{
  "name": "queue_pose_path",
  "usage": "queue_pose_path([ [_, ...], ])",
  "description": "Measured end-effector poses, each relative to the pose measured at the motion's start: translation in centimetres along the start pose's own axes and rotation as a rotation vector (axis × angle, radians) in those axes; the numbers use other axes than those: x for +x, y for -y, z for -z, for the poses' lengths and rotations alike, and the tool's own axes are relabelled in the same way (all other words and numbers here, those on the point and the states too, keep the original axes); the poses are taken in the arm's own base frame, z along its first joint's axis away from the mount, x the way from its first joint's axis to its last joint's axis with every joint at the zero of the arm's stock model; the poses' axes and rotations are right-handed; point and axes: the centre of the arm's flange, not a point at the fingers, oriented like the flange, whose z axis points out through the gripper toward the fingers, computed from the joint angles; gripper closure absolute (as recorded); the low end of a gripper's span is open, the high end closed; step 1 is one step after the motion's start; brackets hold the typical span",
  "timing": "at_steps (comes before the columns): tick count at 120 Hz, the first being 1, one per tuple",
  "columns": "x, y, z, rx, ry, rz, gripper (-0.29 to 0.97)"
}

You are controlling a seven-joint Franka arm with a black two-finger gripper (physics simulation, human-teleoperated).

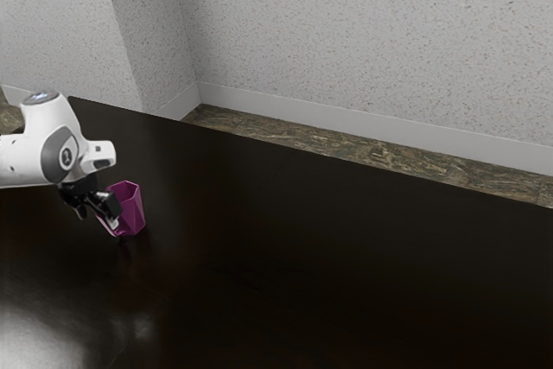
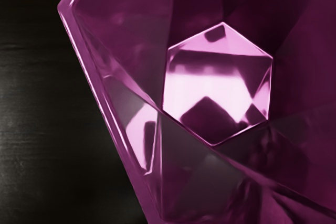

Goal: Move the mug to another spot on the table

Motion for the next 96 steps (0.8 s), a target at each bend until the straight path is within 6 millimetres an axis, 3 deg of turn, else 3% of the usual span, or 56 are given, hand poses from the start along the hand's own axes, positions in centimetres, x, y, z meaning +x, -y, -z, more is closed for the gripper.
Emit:
queue_pose_path([
  [73,0.8,-0.2,-1.2,-0.014,0.007,-0.023,0.0],
  [96,0.9,-0.3,-1.2,-0.015,0.006,-0.028,0.17],
])
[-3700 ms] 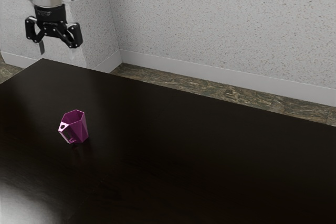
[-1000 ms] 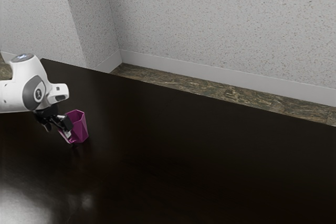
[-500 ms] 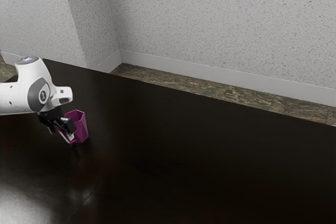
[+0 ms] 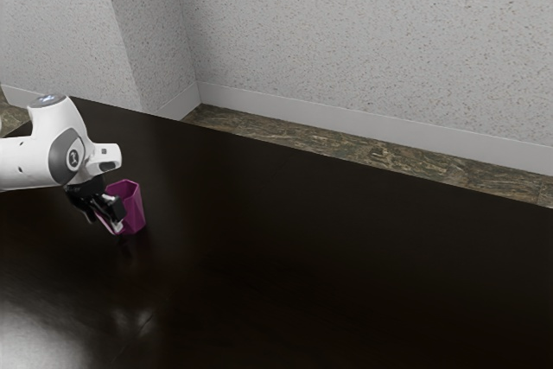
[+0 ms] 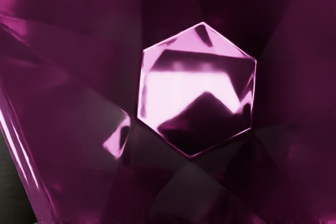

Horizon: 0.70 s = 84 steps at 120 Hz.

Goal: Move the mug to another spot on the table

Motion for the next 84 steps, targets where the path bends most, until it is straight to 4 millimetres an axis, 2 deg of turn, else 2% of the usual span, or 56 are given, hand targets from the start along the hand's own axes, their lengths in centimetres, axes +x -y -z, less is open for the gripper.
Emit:
queue_pose_path([
  [25,0.0,-0.1,0.0,0.001,-0.001,-0.006,0.41],
  [61,0.6,-0.2,0.7,-0.011,-0.058,0.045,0.57],
  [84,1.6,-1.1,1.6,-0.005,-0.127,0.054,0.65],
])
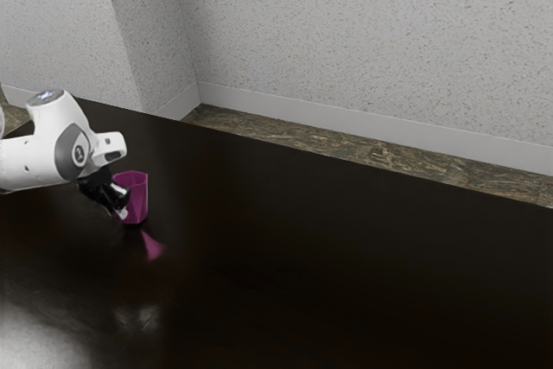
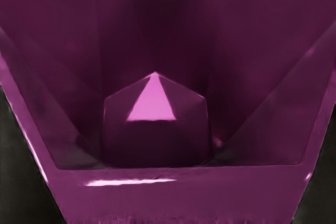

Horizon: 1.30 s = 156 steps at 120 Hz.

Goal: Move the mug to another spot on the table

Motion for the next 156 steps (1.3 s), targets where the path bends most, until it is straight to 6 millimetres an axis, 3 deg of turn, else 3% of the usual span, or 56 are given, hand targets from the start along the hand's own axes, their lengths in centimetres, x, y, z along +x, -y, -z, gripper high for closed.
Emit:
queue_pose_path([
  [39,1.4,-1.5,2.5,0.032,-0.168,0.023,0.74],
  [51,0.7,-4.3,3.1,-0.017,-0.2,0.053,0.76],
  [67,-2.7,-8.5,2.7,-0.09,-0.193,0.101,0.77],
  [86,-5.3,-13.1,2.3,-0.133,-0.181,0.09,0.79],
  [119,-8.0,-19.9,1.5,-0.158,-0.171,-0.015,0.79],
  [129,-8.7,-19.5,1.4,-0.155,-0.171,0.002,0.79],
  [146,-9.8,-15.0,1.6,-0.126,-0.18,0.105,0.78],
  [156,-10.1,-14.8,1.5,-0.126,-0.178,0.113,0.79],
])
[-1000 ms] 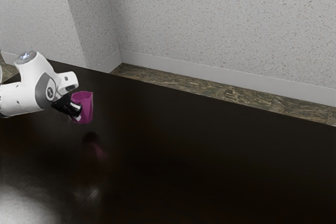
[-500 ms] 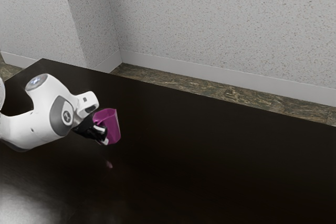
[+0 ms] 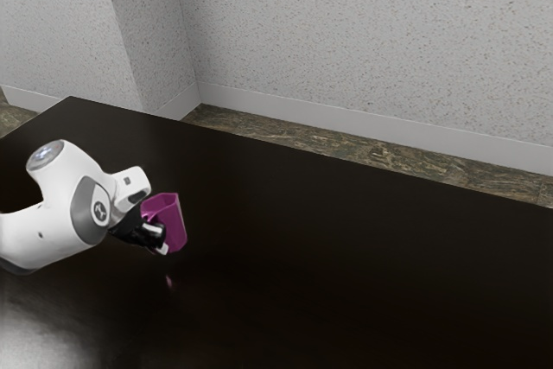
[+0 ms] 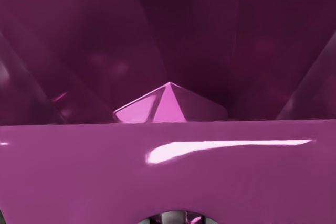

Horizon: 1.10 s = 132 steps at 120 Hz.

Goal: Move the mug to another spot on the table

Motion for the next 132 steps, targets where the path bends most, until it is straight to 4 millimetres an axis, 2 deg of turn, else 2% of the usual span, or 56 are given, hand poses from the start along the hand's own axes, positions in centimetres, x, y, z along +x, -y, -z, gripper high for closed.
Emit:
queue_pose_path([
  [30,-0.5,-2.4,-0.4,-0.021,0.009,-0.037,0.79],
  [92,-1.2,-2.4,-2.7,-0.021,0.05,-0.016,0.78],
  [116,-1.7,-2.5,-2.8,-0.026,0.06,0.002,0.38],
  [132,-3.6,-3.0,-2.6,-0.027,0.085,0.016,0.2],
])
